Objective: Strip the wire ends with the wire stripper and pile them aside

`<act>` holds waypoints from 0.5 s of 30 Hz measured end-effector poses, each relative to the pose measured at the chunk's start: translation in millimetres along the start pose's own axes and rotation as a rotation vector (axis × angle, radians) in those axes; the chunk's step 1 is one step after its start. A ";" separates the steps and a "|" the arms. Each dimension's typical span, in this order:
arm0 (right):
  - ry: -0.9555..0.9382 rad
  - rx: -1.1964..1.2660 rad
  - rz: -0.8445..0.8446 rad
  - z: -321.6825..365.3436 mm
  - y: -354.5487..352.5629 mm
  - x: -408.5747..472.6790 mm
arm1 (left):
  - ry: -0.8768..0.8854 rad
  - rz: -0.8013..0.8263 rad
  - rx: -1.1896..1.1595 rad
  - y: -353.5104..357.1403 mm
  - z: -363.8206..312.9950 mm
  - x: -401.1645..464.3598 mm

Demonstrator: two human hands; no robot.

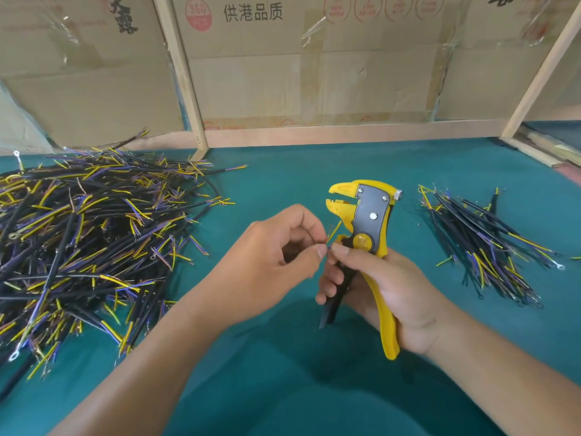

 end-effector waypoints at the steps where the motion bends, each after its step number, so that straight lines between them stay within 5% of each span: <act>1: -0.001 0.003 -0.012 -0.6 -1.3 0.8 | 0.003 0.005 -0.009 1.1 -0.5 -0.1; 15: -0.044 -0.007 -0.084 4.6 -11.3 5.2 | 0.012 0.048 0.037 8.1 -0.1 -0.8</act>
Point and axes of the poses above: each hand's wrist, its own x-axis towards the middle knuckle, its own y-axis out of the palm, z = x × y, the point moved 6 cm from there along x, towards the middle knuckle, and after that the axes turned 15 degrees about -y, right-handed, at the moved point
